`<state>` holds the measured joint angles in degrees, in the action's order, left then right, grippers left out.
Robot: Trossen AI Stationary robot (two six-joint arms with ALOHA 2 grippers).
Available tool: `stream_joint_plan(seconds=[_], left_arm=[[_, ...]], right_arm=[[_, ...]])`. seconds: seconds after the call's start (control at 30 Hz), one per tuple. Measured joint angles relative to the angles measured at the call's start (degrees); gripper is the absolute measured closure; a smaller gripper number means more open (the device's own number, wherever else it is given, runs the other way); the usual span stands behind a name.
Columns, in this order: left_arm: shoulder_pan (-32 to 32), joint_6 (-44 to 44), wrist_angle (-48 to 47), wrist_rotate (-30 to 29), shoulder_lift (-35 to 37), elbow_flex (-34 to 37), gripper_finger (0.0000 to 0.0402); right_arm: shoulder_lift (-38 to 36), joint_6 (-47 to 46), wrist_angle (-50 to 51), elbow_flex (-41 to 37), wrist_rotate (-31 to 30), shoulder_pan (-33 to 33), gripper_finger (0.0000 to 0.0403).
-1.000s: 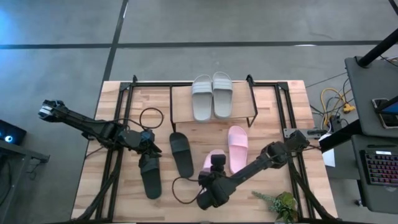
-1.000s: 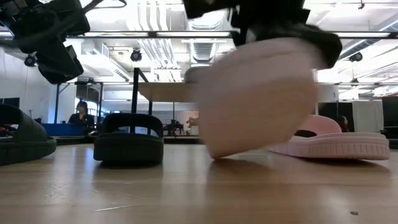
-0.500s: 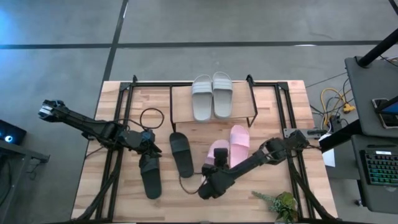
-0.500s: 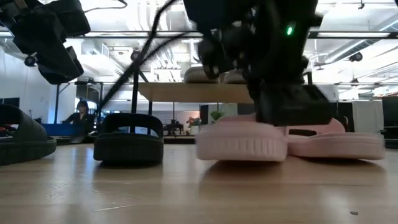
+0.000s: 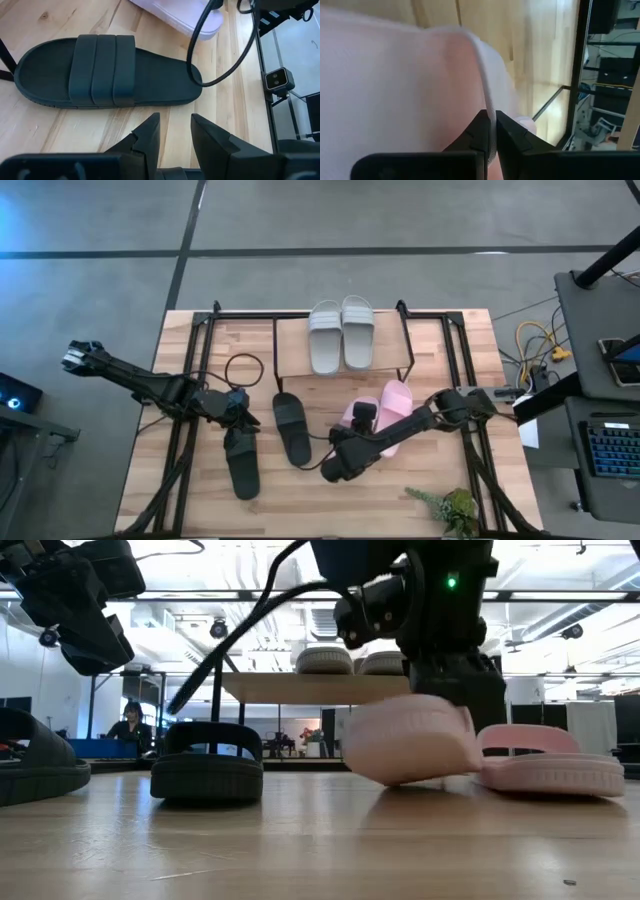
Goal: Pick and place slides into the shelf
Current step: Put the pink slide under the shelf, then adjust the pink slides under the shelf
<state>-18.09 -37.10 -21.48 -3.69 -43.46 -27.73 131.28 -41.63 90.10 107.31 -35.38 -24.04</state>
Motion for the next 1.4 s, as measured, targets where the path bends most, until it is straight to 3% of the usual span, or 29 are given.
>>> stream_joint_plan(seconds=[0.13, 0.47, 0.67, 0.83, 1.03, 1.4], left_arm=[[0.0, 0.0, 0.0, -0.01, -0.2, 0.0, 0.0307], [0.02, 0.02, 0.0, -0.01, -0.54, 0.0, 0.0307], [0.02, 0.04, 0.02, -0.01, -0.66, 0.0, 0.0307], [0.02, 0.03, 0.01, -0.01, -0.64, -0.02, 0.0307], [0.02, 0.07, 0.0, -0.01, -0.66, -0.02, 0.0307], [0.02, 0.07, 0.0, -0.01, -0.64, -0.02, 0.0307]], right_arm=[[-0.04, -0.33, -1.13, -0.35, 1.47, -0.21, 0.0378], [-1.22, -3.89, -1.88, -2.02, 5.36, -0.89, 0.0271], [-3.27, -7.73, -1.03, 0.99, 6.63, -1.56, 0.0227], [-6.26, -27.56, -0.08, 2.49, 14.3, -1.44, 0.0223], [-10.5, -57.34, -0.04, 0.1, 21.05, -2.3, 0.0257], [-17.46, -86.89, -0.06, -13.44, 33.84, -8.12, 0.0307]])
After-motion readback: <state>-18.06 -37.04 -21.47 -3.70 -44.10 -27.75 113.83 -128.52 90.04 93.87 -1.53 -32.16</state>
